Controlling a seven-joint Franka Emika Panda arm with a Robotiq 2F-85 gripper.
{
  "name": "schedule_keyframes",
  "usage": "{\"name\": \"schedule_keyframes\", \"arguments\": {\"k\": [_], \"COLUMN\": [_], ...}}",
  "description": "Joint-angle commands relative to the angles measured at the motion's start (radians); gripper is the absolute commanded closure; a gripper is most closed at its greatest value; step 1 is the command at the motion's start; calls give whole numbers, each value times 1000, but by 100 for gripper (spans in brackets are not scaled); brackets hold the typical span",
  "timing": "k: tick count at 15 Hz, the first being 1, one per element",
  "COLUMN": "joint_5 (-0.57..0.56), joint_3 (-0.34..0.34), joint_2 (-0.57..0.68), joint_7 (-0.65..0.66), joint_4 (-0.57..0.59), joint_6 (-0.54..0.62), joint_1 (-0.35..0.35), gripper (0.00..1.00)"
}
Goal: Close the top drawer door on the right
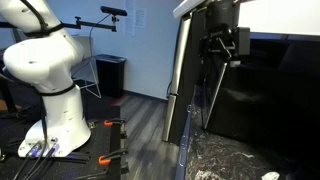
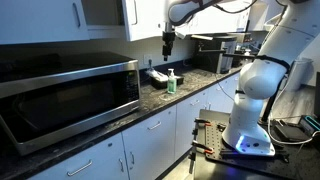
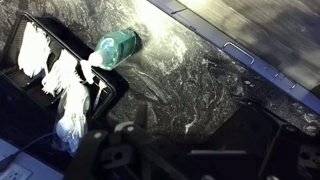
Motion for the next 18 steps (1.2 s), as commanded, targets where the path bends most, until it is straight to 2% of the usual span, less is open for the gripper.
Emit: {"name": "schedule_keyframes", "arguments": {"k": [1,6,14,18], "joint_5": [0,-11,-112,-159], "joint_3": [0,8,104,109], "joint_2": [0,-13,-176,-266], "joint_7": [0,15,140,143], "joint_4": [2,-4,-42,-47], "joint_6": [-3,-5,-51,-57], "joint_1": [1,-1,-7,-8], "gripper": [0,0,0,0]}}
